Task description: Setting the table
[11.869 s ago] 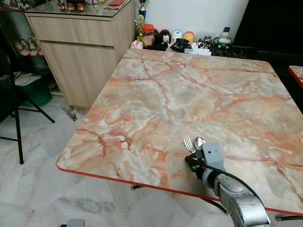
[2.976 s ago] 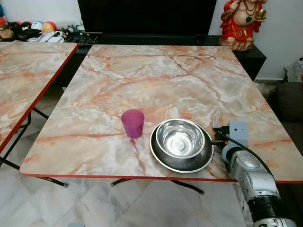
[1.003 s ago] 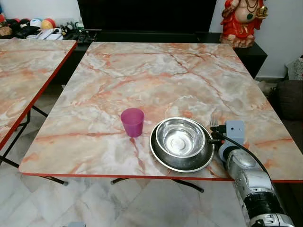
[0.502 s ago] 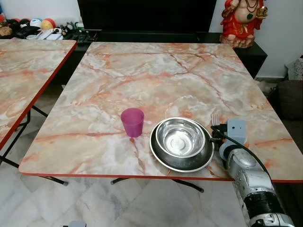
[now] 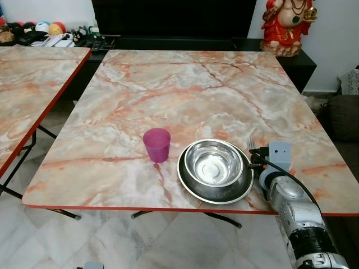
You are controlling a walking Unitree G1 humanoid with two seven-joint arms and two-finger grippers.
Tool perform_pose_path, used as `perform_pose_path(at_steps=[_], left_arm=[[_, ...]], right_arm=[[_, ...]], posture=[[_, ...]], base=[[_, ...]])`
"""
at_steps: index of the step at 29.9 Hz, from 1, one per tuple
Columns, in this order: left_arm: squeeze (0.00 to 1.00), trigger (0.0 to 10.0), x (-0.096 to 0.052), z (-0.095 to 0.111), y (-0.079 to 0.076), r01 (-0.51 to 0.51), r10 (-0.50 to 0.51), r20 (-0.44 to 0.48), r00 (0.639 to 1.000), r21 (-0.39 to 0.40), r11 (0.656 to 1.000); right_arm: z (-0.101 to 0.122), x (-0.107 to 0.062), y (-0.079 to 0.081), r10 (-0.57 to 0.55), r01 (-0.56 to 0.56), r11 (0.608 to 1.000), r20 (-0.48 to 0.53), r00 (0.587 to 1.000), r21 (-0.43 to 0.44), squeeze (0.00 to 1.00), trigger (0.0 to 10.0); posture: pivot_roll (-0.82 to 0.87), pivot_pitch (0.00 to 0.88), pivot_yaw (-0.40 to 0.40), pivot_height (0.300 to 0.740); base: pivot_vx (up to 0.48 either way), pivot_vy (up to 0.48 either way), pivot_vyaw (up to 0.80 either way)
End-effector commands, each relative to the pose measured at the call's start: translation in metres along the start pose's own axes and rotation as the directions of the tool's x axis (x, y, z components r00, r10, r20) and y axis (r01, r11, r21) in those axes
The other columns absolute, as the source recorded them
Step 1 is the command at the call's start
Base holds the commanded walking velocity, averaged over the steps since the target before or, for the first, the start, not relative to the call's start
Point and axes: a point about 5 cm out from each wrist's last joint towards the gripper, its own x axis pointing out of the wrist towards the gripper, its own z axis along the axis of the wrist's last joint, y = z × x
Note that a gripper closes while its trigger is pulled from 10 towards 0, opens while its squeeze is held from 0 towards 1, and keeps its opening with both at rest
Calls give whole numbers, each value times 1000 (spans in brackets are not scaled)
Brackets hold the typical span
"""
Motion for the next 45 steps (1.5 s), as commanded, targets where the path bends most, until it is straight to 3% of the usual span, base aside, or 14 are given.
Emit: perform_pose_path(at_steps=[1,20,22,24,25,29,31,39,42,45], left_arm=[[0,10000,-2,-9,0,2,-1,-38,999,18,1000],[0,10000,-2,-10,0,4,-3,-39,999,21,1000],[0,10000,-3,-10,0,3,-2,-40,999,22,1000],[0,10000,-3,-10,0,3,-2,-40,999,22,1000],[0,10000,-3,-11,1,3,-2,-42,999,25,1000],[0,10000,-3,-12,1,2,-1,-43,999,28,1000],[0,10000,-3,-11,2,0,1,-44,999,30,1000],[0,10000,-2,-8,5,-8,9,-43,999,28,1000],[0,10000,-2,-5,9,-20,22,-47,999,39,999],[0,10000,-1,-2,12,-19,21,-45,999,46,999]], right_arm=[[3,0,0,5,-5,1000,1,1000,-1,0,10000],[25,-2,-7,-50,44,998,147,988,45,0,10000],[37,-4,-5,-45,35,998,231,972,49,0,10000],[37,-4,-5,-45,35,998,231,972,49,0,10000],[45,-7,-3,-45,34,999,295,955,42,0,10000],[52,-11,-2,-48,35,998,350,935,43,0,10000],[59,-20,-3,-67,49,997,421,904,55,0,10000],[57,-35,-6,-75,60,997,485,871,46,0,10000],[46,-45,-13,-99,89,995,500,860,44,0,10000],[41,-49,-16,-119,112,993,498,859,44,0,10000]], posture=[[-56,161,-15,740],[-55,158,-15,740],[-54,155,-14,740],[-54,155,-14,740],[-54,143,-12,740],[-53,138,-11,740],[-47,115,-11,740],[-54,70,-8,740],[-70,0,6,740],[-78,0,15,740]], base=[[0,0,0],[0,0,0],[0,0,0],[0,0,0],[0,0,0],[0,0,0],[0,0,0],[0,0,0],[0,0,0],[0,0,0]])
